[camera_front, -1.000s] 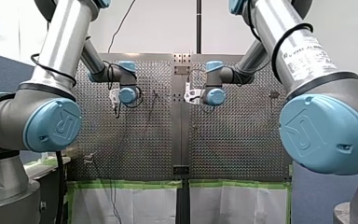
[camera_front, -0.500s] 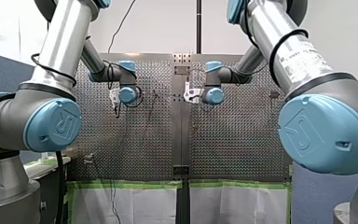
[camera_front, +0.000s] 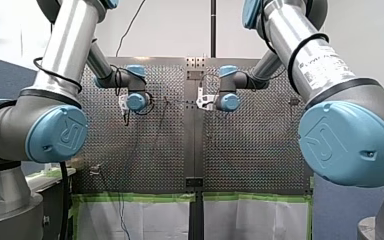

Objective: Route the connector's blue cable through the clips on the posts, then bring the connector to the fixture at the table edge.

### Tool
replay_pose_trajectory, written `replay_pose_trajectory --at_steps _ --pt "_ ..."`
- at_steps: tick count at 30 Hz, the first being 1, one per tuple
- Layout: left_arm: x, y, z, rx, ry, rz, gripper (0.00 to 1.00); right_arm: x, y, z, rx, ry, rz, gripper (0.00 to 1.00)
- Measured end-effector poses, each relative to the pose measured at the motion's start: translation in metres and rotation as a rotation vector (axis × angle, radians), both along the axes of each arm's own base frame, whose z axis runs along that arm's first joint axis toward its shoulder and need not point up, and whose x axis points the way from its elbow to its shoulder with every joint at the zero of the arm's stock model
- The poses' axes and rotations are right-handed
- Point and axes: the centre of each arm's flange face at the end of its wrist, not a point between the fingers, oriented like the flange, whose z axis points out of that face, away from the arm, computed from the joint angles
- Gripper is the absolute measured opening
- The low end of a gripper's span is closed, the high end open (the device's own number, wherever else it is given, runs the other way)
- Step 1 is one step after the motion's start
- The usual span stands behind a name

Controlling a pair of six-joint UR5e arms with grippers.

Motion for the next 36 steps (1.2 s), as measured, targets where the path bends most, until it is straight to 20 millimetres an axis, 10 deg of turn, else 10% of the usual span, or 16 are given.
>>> replay_pose_trajectory --at_steps 5,7,10,36 --pt "-0.002 0.002 -0.002 0.009 0.022 0.02 0.53 -0.001 0.0 -0.001 0.005 0.005 -0.001 0.02" --pt "-0.003 0.004 -0.004 0.011 0.033 0.027 0.83 -0.001 0.0 -0.002 0.007 0.007 -0.001 0.02" --pt "-0.004 0.006 -0.006 0.016 0.052 0.041 1.0 -0.001 0.0 -0.003 0.01 0.01 -0.001 0.02" --pt "-0.07 -0.01 0.002 -0.013 0.153 -0.061 1.0 -0.002 0.004 -0.006 0.038 0.029 -0.001 0.02"
